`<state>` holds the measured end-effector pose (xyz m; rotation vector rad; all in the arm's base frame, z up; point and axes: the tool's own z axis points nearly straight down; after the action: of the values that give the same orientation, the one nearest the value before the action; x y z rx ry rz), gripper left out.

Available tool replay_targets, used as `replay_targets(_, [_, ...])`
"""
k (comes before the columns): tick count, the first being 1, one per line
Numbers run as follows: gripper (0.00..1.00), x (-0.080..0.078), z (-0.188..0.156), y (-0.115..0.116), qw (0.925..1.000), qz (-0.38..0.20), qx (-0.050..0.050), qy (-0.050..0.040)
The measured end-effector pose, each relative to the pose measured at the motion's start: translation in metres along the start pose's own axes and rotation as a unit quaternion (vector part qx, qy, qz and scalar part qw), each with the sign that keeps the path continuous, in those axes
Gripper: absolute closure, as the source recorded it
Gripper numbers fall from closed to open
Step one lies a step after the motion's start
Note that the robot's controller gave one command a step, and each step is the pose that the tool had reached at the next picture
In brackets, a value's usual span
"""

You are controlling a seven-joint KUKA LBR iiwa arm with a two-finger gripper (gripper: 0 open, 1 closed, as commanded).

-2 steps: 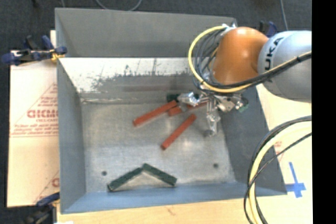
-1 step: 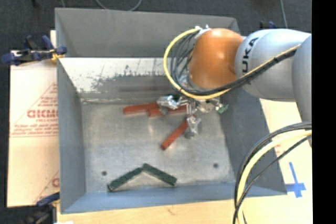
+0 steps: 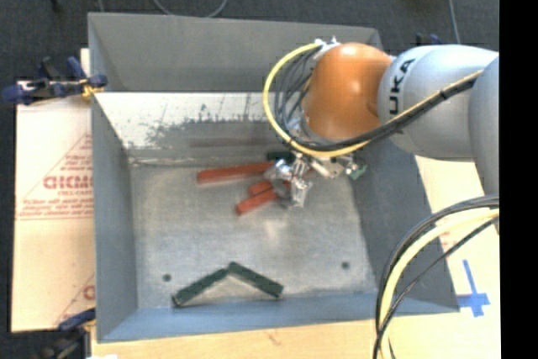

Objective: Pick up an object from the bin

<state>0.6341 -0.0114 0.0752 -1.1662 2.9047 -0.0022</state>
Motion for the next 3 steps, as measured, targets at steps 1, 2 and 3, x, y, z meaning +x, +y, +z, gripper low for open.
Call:
replay_targets(1, [0.0, 0.002, 0.003, 0.001, 1.0, 0.001, -0.002, 0.0026])
replay_targets(2, [0.0, 0.022, 0.003, -0.042, 0.9998, 0.02, 0.0, 0.0022])
replay_targets(3, [0.0, 0.016, 0.003, -0.033, 1.0, 0.002, -0.001, 0.0037])
